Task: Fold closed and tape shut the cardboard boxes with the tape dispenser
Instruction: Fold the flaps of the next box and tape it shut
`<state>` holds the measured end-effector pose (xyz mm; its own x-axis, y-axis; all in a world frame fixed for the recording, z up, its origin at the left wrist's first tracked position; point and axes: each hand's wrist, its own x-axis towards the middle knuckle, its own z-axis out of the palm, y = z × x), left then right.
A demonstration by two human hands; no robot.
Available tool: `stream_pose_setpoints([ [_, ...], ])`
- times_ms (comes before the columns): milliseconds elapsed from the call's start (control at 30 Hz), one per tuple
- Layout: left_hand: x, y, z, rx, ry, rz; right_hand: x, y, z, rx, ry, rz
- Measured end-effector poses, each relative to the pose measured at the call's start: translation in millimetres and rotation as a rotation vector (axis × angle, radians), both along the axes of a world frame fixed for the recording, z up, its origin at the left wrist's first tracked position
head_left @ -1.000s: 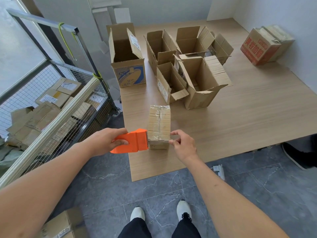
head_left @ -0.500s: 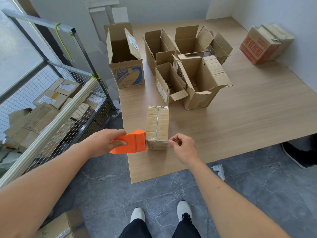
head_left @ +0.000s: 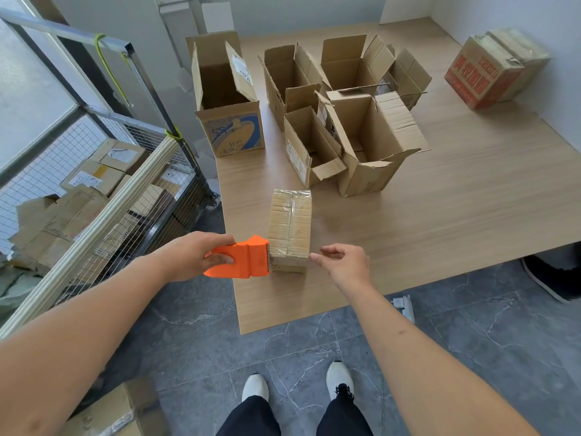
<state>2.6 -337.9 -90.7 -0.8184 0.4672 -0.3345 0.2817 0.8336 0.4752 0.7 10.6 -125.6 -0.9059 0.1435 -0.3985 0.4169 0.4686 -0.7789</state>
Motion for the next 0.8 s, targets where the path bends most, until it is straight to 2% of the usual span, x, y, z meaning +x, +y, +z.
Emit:
stream_pose_setpoints([
  [67,0.1,0.2,-0.8,0.001,-0.006,-0.005,2.1,-1.2,1.0,0.093,0.089,0.025],
  [133,0.5,1.7,-1.5,0.008,-0.008,-0.006,5.5,-5.9,2.7,0.121,0.312,0.092],
  [233,0.8,5.3,-2.4,0.008,-0.02,0.001,9.2,-17.5,8.7,0.166,0.563,0.437],
  [300,1.1,7.0,-2.4,0.003,-0.029,-0.001,7.6,-24.8,11.4,0.294,0.597,0.62],
  [500,6.5,7.9,-0.8,0.067,-0.02,0.053,4.1,-24.2,9.7,0.572,0.663,0.681],
  [667,13.1,12.3,-2.2,0.119,-0.048,0.066,2.9,-20.5,8.6,0.632,0.665,0.659],
  [800,23.6,-0.5,-4.2,0.089,-0.039,0.088,-3.2,-14.5,6.3,0.665,0.602,0.615],
])
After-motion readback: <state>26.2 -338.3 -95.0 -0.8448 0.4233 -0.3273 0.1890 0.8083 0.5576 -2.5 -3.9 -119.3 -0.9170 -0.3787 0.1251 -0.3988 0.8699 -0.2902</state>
